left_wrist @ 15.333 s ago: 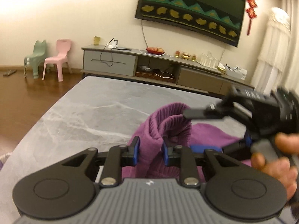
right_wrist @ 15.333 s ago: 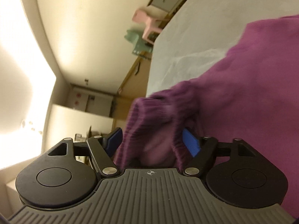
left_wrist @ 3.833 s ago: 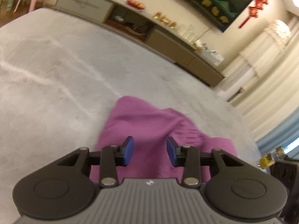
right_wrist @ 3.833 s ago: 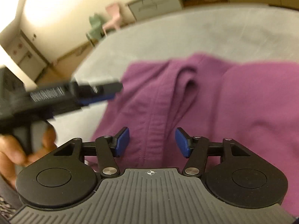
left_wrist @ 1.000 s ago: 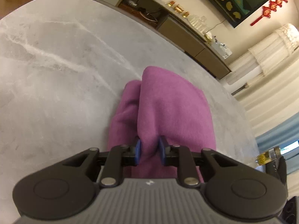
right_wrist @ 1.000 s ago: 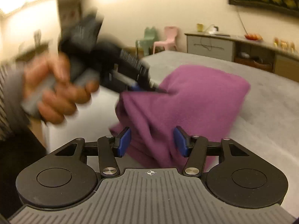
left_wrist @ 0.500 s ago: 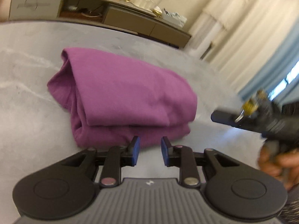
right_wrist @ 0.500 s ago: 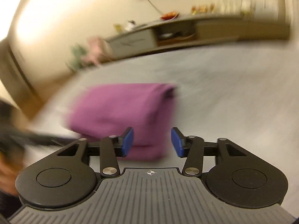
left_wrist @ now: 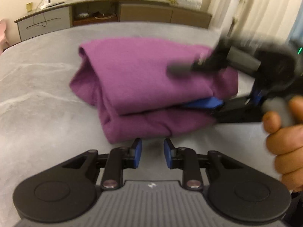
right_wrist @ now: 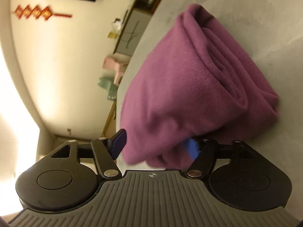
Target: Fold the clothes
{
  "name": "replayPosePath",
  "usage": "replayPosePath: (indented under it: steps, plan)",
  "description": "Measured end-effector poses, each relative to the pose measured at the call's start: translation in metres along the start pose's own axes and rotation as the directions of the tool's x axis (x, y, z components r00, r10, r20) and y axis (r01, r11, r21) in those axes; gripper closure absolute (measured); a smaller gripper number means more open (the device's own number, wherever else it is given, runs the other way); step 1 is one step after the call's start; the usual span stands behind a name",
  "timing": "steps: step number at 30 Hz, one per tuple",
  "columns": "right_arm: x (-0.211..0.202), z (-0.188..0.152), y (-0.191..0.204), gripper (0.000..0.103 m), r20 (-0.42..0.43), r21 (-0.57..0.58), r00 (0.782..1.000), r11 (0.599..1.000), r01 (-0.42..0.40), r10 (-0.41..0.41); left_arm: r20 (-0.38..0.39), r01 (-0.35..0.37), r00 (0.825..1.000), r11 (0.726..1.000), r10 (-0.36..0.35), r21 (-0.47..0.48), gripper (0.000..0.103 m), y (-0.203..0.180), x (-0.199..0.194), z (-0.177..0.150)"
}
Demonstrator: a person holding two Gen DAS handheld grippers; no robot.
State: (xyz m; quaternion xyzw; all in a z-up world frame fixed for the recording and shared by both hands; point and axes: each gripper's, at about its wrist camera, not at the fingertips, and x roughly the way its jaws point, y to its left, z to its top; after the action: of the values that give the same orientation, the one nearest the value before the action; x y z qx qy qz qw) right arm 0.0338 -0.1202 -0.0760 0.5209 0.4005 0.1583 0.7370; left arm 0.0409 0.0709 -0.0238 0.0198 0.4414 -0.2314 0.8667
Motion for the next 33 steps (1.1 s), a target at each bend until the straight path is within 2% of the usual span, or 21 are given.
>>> replayPosePath:
  steps: [1,3,5,8,10,12,15,18,21,22,23,24,27,29,30,31,33]
  plan:
    - [0.005,-0.002,-0.002,0.068,0.006,0.003,1.000,1.000,0.004,-0.004,0.021,0.019,1.000,1.000,-0.019,-0.021,0.077,0.006,-0.007,0.001]
    - [0.008,-0.006,-0.002,0.075,0.018,-0.019,1.000,1.000,0.008,-0.008,0.029,0.029,0.999,0.998,-0.027,-0.062,0.077,0.019,-0.010,0.003]
    - [0.005,-0.008,-0.002,0.086,0.031,-0.042,1.000,0.999,0.008,-0.007,0.014,0.027,1.000,0.997,-0.026,-0.073,0.079,0.025,-0.005,0.006]
    - [0.002,-0.013,0.006,0.093,0.034,-0.024,0.998,0.999,-0.043,0.044,-0.008,0.027,1.000,0.998,-0.027,-0.051,0.079,0.023,0.002,0.009]
    - [0.004,-0.022,0.019,0.100,-0.004,-0.026,0.995,0.995,-0.100,0.100,-0.017,0.026,0.999,0.999,-0.027,-0.028,0.079,0.018,0.004,0.009]
    - [0.012,-0.032,0.023,0.103,-0.054,-0.054,0.995,0.995,-0.084,0.081,-0.023,0.036,0.999,0.999,-0.037,-0.022,0.079,0.017,0.002,0.008]
    - [0.026,-0.039,0.006,0.103,-0.057,-0.092,0.997,0.994,0.051,-0.056,-0.010,0.071,0.997,0.995,-0.072,-0.063,0.079,0.030,-0.009,0.006]
    - [0.023,-0.042,-0.008,0.102,-0.053,-0.076,0.998,0.996,0.041,-0.046,0.057,0.130,0.991,0.982,-0.123,-0.138,0.077,0.048,-0.032,0.002]
    - [0.003,-0.044,-0.006,0.072,-0.040,-0.090,0.999,0.996,0.013,-0.016,0.151,0.168,0.979,0.957,-0.135,-0.236,0.066,0.069,-0.052,0.005]
    - [-0.006,-0.044,-0.007,0.052,-0.019,-0.090,1.000,0.996,0.010,-0.012,0.175,0.174,0.976,0.946,-0.129,-0.274,0.061,0.076,-0.054,0.007]
    - [-0.015,-0.043,-0.009,0.045,0.012,-0.082,1.000,0.997,0.012,-0.011,0.190,0.187,0.973,0.932,-0.132,-0.310,0.059,0.082,-0.053,0.009]
    - [-0.023,-0.041,-0.012,0.045,0.043,-0.070,0.999,0.997,0.015,-0.012,0.202,0.199,0.970,0.922,-0.137,-0.333,0.056,0.085,-0.051,0.011]
    - [-0.037,-0.029,-0.021,0.045,0.112,-0.024,0.994,1.000,0.011,-0.008,0.206,0.229,0.964,0.916,-0.167,-0.329,0.045,0.079,-0.043,0.018]
    - [-0.037,-0.021,-0.021,0.048,0.108,-0.010,0.994,1.000,-0.010,0.011,0.190,0.209,0.969,0.929,-0.156,-0.305,0.047,0.071,-0.036,0.021]
    - [-0.036,-0.017,-0.021,0.048,0.102,-0.006,0.994,1.000,-0.022,0.023,0.181,0.195,0.973,0.936,-0.146,-0.292,0.052,0.066,-0.032,0.021]
    - [-0.030,-0.015,-0.020,0.051,0.094,-0.008,0.995,1.000,-0.025,0.026,0.175,0.184,0.975,0.944,-0.139,-0.275,0.067,0.061,-0.030,0.022]
    - [-0.028,-0.014,-0.027,0.070,0.081,-0.019,0.996,1.000,-0.021,0.022,0.198,0.189,0.969,0.958,-0.147,-0.214,0.081,0.050,-0.035,0.019]
